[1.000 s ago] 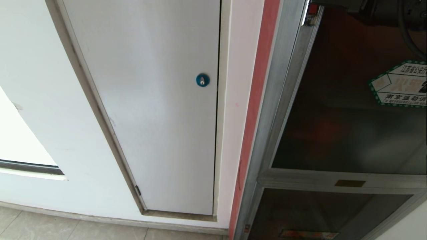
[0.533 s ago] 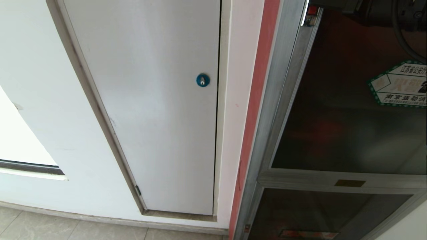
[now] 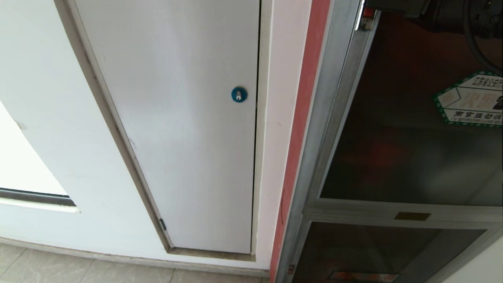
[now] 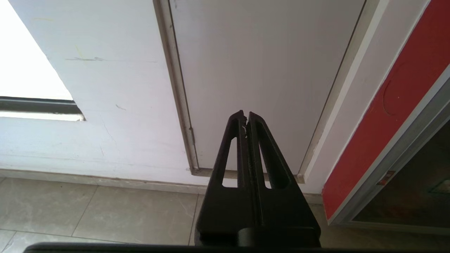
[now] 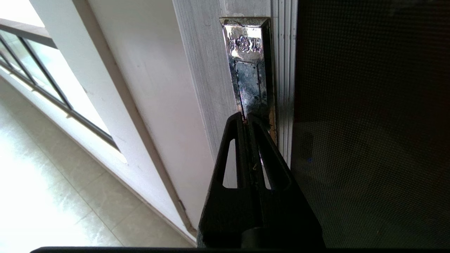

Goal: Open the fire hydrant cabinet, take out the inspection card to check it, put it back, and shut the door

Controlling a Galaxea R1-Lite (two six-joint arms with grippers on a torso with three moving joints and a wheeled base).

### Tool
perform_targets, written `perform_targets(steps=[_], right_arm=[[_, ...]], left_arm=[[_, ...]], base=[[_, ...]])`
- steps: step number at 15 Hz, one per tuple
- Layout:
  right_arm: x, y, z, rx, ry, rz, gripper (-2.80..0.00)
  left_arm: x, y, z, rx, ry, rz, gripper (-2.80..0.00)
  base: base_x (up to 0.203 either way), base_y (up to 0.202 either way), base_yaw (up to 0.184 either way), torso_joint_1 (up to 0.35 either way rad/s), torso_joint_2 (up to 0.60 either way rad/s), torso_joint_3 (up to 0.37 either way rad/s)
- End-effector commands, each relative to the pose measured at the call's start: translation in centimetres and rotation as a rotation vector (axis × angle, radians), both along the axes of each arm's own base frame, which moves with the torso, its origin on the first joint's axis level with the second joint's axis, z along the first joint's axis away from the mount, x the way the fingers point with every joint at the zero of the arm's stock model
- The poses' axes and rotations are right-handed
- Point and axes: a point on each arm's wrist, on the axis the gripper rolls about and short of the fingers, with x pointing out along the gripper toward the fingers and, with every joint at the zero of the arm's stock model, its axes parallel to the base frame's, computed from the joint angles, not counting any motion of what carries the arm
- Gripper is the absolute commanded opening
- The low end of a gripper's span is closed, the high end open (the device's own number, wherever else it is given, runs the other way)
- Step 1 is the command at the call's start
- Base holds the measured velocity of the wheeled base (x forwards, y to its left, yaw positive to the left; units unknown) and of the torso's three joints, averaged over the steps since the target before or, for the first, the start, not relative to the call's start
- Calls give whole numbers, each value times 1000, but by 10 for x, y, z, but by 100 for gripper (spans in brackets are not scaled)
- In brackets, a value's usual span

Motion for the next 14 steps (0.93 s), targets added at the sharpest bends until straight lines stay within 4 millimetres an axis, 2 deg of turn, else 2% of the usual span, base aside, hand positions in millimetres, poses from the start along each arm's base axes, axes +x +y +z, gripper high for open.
perform_targets(steps=[1, 6, 14], right_arm=[[2, 0, -1, 0, 3, -1, -280], [-2, 0, 0, 1, 2, 4, -280], [-35, -6, 15, 14, -53, 20, -280]], left_arm=[[0, 0, 0, 0, 0, 0, -280], [0, 0, 0, 0, 2, 0, -280], [0, 0, 0, -2, 0, 0, -280]], base=[[0, 0, 0, 0, 0, 0], [0, 0, 0, 0, 0, 0], [0, 0, 0, 0, 0, 0]])
